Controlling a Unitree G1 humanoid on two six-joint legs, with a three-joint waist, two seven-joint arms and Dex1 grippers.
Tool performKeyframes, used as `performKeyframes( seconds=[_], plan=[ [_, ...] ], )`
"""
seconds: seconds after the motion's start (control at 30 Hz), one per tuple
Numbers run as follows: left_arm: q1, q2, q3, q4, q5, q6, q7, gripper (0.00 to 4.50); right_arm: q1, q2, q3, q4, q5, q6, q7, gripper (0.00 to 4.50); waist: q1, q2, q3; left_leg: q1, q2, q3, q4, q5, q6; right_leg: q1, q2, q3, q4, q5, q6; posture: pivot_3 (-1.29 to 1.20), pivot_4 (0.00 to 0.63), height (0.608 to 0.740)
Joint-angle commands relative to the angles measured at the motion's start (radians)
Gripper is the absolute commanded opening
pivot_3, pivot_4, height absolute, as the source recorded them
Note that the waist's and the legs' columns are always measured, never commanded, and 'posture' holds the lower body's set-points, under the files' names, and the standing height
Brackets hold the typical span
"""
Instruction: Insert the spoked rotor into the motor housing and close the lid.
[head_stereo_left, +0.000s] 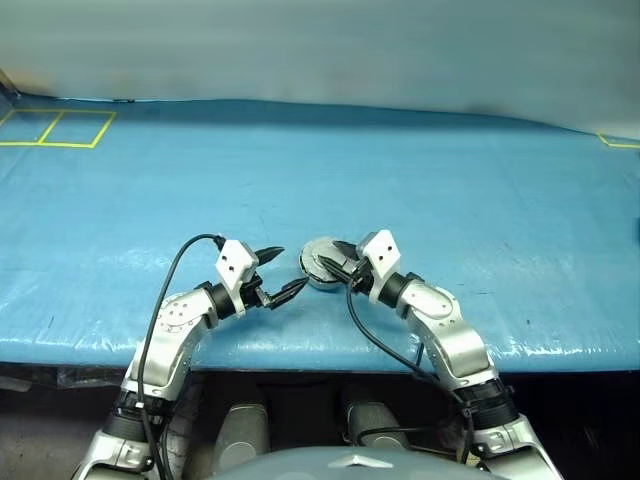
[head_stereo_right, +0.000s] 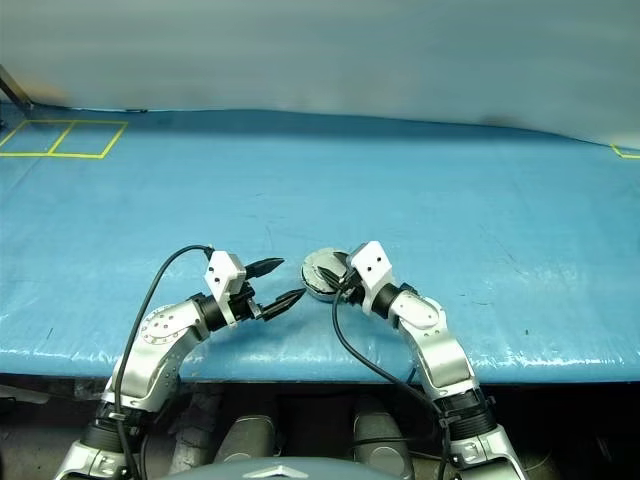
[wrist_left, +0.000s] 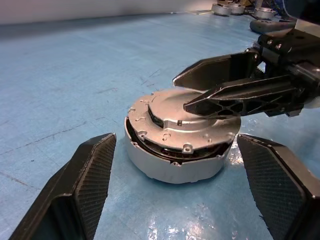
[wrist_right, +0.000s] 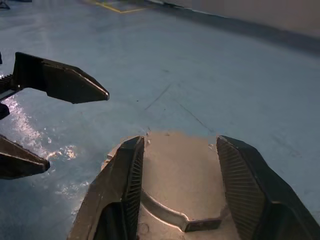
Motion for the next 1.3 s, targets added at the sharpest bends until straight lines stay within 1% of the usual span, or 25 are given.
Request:
performKeyframes(
  seconds=[0.03, 0.23, 0.33, 0.43, 0.6, 0.63, 0.7, 0.87, 0.97, 1.03, 1.13, 1.17, 1.23, 1.3],
  plan=[
    [-0.015, -0.006, 0.001, 0.018, 0.002, -0.035, -0.014, 4.16, -0.008, 0.001, 0.002, -0.059, -0.011, -0.016, -0.016, 2.22, 0.000, 0.000, 0.000, 0.000, 0.000, 0.000, 0.000, 0.000, 0.000, 0.000, 0.000, 0.000, 0.000, 0.000, 0.000, 0.00, 0.150, 0.740],
    [-0.013, -0.002, 0.010, 0.054, 0.004, -0.060, -0.033, 4.16, -0.005, -0.020, 0.030, 0.016, -0.055, -0.024, -0.007, 2.22, 0.000, 0.000, 0.000, 0.000, 0.000, 0.000, -0.001, 0.000, 0.000, 0.000, 0.000, 0.000, 0.000, 0.000, 0.000, 0.00, 0.150, 0.740],
    [-0.008, 0.000, 0.012, 0.062, 0.005, -0.072, -0.039, 4.16, -0.017, -0.007, 0.010, 0.045, -0.040, -0.037, -0.014, 2.22, 0.000, 0.000, 0.000, 0.000, 0.000, 0.000, 0.000, 0.000, 0.000, 0.000, 0.000, 0.000, 0.000, 0.000, 0.000, 0.00, 0.150, 0.740],
    [-0.004, 0.001, 0.020, 0.094, 0.007, -0.097, -0.048, 4.16, -0.024, 0.000, -0.001, 0.049, -0.026, -0.051, -0.007, 2.82, 0.000, 0.000, 0.000, 0.000, 0.000, 0.000, 0.000, 0.000, 0.000, 0.000, 0.000, 0.000, 0.000, 0.000, 0.000, 0.00, 0.150, 0.740],
    [-0.015, -0.003, 0.021, 0.229, 0.024, -0.193, -0.080, 4.16, -0.024, -0.022, 0.039, 0.061, -0.078, -0.025, -0.004, 4.45, 0.001, 0.000, 0.000, 0.000, 0.000, 0.000, 0.000, 0.000, 0.000, 0.000, 0.000, 0.000, 0.000, 0.000, 0.000, 0.00, 0.150, 0.740],
    [-0.018, -0.005, 0.021, 0.252, 0.026, -0.210, -0.084, 4.16, -0.023, -0.024, 0.044, 0.060, -0.079, -0.020, 0.000, 4.48, 0.001, 0.000, 0.000, 0.000, 0.000, 0.000, 0.000, 0.000, 0.000, 0.000, 0.000, 0.000, 0.000, 0.000, 0.000, 0.00, 0.150, 0.740],
    [-0.025, -0.003, 0.018, 0.294, 0.033, -0.240, -0.096, 4.16, -0.018, -0.017, 0.039, 0.057, -0.055, 0.009, 0.006, 4.48, 0.000, 0.000, 0.000, 0.000, 0.000, 0.000, -0.001, 0.000, 0.000, -0.001, 0.000, 0.000, 0.000, 0.000, 0.000, 0.00, 0.150, 0.740],
    [-0.037, -0.003, 0.025, 0.378, 0.042, -0.305, -0.122, 4.16, -0.015, -0.021, 0.046, 0.073, -0.070, 0.008, 0.002, 4.48, 0.001, 0.000, 0.000, 0.000, 0.000, 0.000, 0.000, 0.000, 0.000, 0.000, 0.000, 0.000, 0.000, 0.000, 0.000, 0.00, 0.150, 0.740],
    [-0.034, -0.006, 0.019, 0.332, 0.035, -0.283, -0.116, 4.16, -0.012, -0.042, 0.073, 0.086, -0.101, 0.000, 0.015, 4.48, 0.001, 0.000, 0.000, 0.000, 0.000, 0.000, 0.000, 0.000, 0.000, 0.001, 0.000, 0.000, 0.000, 0.000, 0.000, 0.00, 0.150, 0.740],
    [-0.032, -0.009, 0.020, 0.315, 0.029, -0.278, -0.113, 4.16, -0.005, -0.033, 0.066, 0.084, -0.086, -0.010, 0.014, 4.48, 0.001, 0.000, 0.000, 0.000, 0.000, 0.000, 0.000, 0.000, 0.000, 0.001, 0.000, 0.000, 0.000, 0.000, 0.000, 0.00, 0.150, 0.740],
    [-0.031, -0.013, 0.026, 0.302, 0.020, -0.280, -0.114, 4.16, -0.002, -0.038, 0.065, 0.075, -0.078, -0.008, 0.026, 3.84, 0.001, 0.000, 0.000, 0.000, 0.000, 0.000, 0.000, 0.000, 0.000, 0.001, 0.000, 0.000, 0.000, 0.000, 0.000, 0.00, 0.150, 0.740],
    [-0.027, -0.008, 0.029, 0.287, 0.013, -0.280, -0.120, 4.16, -0.003, -0.036, 0.063, 0.073, -0.072, -0.005, 0.028, 3.50, 0.001, 0.000, 0.000, 0.000, 0.000, 0.000, 0.000, 0.000, 0.000, 0.001, 0.000, 0.000, 0.000, 0.000, 0.000, 0.00, 0.150, 0.740],
    [-0.020, 0.004, 0.028, 0.239, 0.008, -0.267, -0.124, 4.16, -0.008, -0.031, 0.058, 0.074, -0.073, 0.002, 0.019, 3.01, 0.000, 0.000, 0.000, 0.000, 0.000, 0.000, 0.000, 0.000, 0.000, 0.001, 0.000, 0.000, 0.000, 0.000, 0.000, 0.00, 0.150, 0.740],
    [-0.018, 0.009, 0.026, 0.178, -0.001, -0.238, -0.118, 4.16, -0.015, -0.026, 0.054, 0.080, -0.076, 0.003, 0.009, 3.02, 0.000, 0.000, 0.000, 0.000, 0.000, 0.000, 0.000, 0.000, 0.000, 0.000, 0.000, 0.000, 0.000, 0.001, 0.001, 0.00, 0.150, 0.740]
  ],
)
